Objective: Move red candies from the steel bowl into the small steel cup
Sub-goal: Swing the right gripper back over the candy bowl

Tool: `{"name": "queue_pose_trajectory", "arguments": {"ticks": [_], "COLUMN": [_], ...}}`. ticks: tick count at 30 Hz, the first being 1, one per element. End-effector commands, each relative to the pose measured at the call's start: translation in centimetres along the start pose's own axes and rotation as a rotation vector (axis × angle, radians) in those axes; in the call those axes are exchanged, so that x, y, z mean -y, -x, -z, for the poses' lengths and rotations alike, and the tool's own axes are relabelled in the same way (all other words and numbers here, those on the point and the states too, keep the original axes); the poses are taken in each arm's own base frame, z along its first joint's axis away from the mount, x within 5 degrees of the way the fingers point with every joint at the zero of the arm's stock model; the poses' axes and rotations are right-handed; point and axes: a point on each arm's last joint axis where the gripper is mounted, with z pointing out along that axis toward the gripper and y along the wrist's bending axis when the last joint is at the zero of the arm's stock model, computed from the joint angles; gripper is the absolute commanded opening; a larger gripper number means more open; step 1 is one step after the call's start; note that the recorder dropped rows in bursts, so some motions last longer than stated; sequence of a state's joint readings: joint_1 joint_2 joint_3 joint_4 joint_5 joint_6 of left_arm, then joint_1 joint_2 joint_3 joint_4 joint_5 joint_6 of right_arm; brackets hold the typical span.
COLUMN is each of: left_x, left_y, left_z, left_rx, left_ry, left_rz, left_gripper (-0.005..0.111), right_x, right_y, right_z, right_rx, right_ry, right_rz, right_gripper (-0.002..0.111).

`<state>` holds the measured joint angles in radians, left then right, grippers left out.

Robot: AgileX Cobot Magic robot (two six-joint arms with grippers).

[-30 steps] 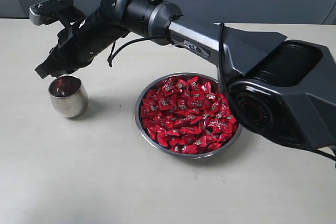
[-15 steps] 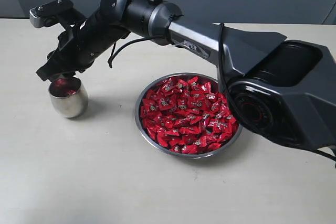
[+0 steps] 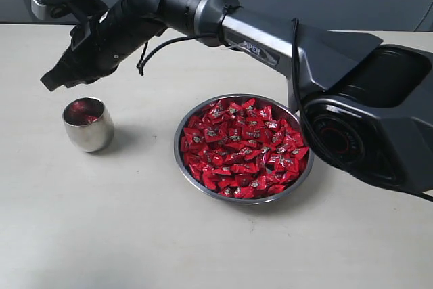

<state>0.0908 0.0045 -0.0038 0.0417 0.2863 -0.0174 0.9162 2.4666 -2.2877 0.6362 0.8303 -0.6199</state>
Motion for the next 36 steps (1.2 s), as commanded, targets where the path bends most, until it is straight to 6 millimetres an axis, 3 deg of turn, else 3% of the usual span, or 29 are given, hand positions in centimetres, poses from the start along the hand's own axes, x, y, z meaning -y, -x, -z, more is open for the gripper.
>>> {"name": "queue_pose_trajectory", "arguments": {"ticks": [1, 12, 22, 29, 36], "left_x": [0.0, 0.0, 0.0, 0.0, 0.0], "left_y": [-0.1, -0.1, -0.1, -0.1, -0.1], "left_z": [0.0, 0.0, 0.0, 0.0, 0.0], "left_rx": [0.003, 0.003, 0.003, 0.003, 0.003], "left_ry": [-0.007, -0.007, -0.007, -0.007, -0.007], "left_rz": [0.000, 0.000, 0.000, 0.000, 0.000], "left_gripper": [0.000, 0.000, 0.000, 0.000, 0.000], "right_x": [-0.2, 0.7, 0.2, 0.2, -0.2], "right_y": [1.1, 1.8, 4.2, 3.8, 1.6], "right_z": [0.9, 2.2, 5.1, 6.4, 9.2], "right_rx": [0.050, 0.061, 0.186, 0.236, 0.282], "right_ry": [-0.028, -0.168, -0.204, -0.250, -0.331], "right_rz": [-0.036, -0.092, -0.129, -0.147, -0.152], "right_gripper": [-0.001, -0.001, -0.001, -0.001, -0.001]}}
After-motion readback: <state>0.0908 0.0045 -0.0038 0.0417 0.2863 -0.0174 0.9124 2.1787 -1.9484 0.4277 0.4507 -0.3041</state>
